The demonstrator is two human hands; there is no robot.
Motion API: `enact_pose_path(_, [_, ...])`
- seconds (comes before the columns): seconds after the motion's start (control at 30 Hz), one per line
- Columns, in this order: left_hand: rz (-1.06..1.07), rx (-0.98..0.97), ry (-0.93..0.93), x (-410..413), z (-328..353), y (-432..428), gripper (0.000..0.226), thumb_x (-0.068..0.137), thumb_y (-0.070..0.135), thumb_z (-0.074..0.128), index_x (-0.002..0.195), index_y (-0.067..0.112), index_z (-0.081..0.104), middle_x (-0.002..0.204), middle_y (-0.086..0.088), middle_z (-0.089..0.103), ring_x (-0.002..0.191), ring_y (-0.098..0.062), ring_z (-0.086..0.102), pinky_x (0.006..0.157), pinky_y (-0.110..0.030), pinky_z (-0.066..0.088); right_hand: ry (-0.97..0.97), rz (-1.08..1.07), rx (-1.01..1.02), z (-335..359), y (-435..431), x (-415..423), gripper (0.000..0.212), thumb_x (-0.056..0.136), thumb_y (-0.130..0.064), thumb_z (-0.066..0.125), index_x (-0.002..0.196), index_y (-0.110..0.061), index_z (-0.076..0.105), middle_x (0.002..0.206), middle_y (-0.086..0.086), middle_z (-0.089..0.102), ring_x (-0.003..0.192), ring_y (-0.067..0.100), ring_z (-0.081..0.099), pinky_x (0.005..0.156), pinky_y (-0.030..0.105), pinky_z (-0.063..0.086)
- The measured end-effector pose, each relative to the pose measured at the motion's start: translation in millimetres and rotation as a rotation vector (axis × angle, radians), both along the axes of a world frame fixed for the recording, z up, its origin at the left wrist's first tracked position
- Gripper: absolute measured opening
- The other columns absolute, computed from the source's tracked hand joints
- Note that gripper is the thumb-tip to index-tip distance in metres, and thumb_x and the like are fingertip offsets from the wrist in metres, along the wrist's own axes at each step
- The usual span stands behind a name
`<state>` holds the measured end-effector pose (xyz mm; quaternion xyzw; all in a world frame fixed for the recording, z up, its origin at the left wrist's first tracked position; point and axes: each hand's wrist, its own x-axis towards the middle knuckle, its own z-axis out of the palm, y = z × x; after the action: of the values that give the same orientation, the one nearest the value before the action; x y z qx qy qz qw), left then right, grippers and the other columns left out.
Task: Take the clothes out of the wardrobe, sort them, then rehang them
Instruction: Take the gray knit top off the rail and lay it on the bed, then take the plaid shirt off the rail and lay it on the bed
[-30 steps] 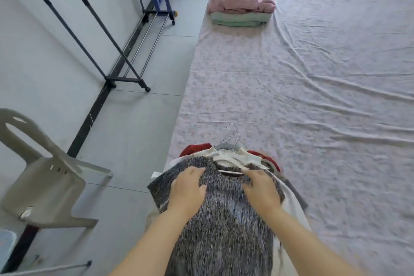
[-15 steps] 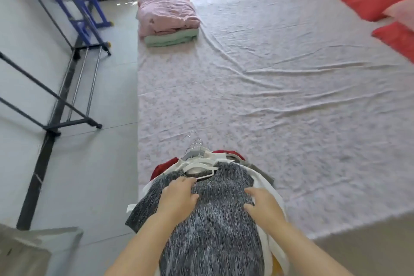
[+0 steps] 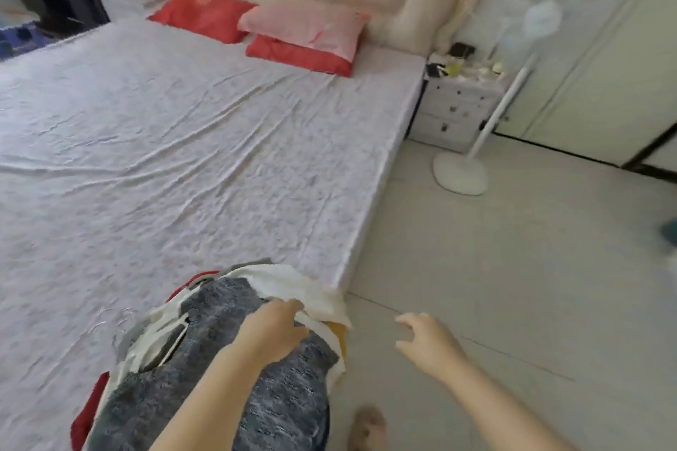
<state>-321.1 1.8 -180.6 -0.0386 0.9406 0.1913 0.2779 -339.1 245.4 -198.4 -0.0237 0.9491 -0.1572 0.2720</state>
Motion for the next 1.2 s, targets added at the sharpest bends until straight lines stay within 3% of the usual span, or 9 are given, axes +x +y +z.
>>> enact_pose_path(0.07, [-0.151,0.002,0.011,-8.6,9.1,43.2,0.048,0.094,0.035,0.045,0.139,0.023,0.035,0.137,-0.002,0.044,0.12,-0.021,0.048,0.098,-0.033,0.043,0.018,-0.136,0.003,6.5,44.5,24.3,0.048,0.087,-0.029,0.06,0.133,-0.023,0.049,0.134,0.004,0.05,0.124,0.018,0.046,0.098,0.022,0.034])
enact_pose_path(0.33, [-0.647,0.017,0.102,-0.9,40.1,267.8,0.049,0.093,0.04,0.048,0.138,0.027,0.036,0.138,-0.001,0.044,0.124,-0.019,0.046,0.103,-0.031,0.038,0.132,-0.642,-0.003,41.5,232.3,156.0,0.045,0.091,-0.023,0.054,0.135,-0.02,0.044,0.135,0.005,0.045,0.125,0.017,0.044,0.1,0.02,0.031])
enact_pose_path(0.5, [-0.917,0.051,0.142,52.8,55.1,412.3,0.048,0.093,0.04,0.047,0.138,0.027,0.036,0.137,0.001,0.044,0.128,-0.017,0.04,0.107,-0.031,0.032,0.202,-0.932,-0.023,55.1,330.4,256.1,0.043,0.092,-0.024,0.052,0.134,-0.022,0.044,0.132,0.003,0.045,0.121,0.015,0.045,0.101,0.023,0.035])
enact_pose_path(0.73, [-1.267,0.179,0.248,188.6,81.2,637.1,0.045,0.094,0.04,0.046,0.137,0.028,0.038,0.135,0.005,0.046,0.126,-0.013,0.041,0.105,-0.027,0.032,0.275,-1.324,0.042,82.3,480.8,437.3,0.042,0.093,-0.022,0.05,0.135,-0.02,0.044,0.134,0.006,0.043,0.121,0.018,0.046,0.099,0.025,0.038])
enact_pose_path(1.07, [-1.613,0.449,0.344,332.6,134.0,854.6,0.039,0.096,0.033,0.043,0.135,0.025,0.042,0.136,0.005,0.046,0.123,-0.011,0.044,0.101,-0.022,0.032,0.363,-1.583,0.225,116.8,630.7,574.9,0.046,0.092,-0.027,0.051,0.136,-0.02,0.041,0.136,0.002,0.044,0.126,0.015,0.04,0.101,0.019,0.027])
enact_pose_path(1.2, [-1.715,0.553,0.387,369.1,149.9,951.4,0.042,0.095,0.031,0.047,0.136,0.025,0.043,0.138,0.004,0.046,0.124,-0.012,0.044,0.098,-0.019,0.032,0.471,-1.647,0.282,137.5,707.7,600.0,0.041,0.089,-0.022,0.057,0.13,-0.019,0.05,0.117,0.0,0.052,0.116,0.016,0.049,0.094,0.018,0.033])
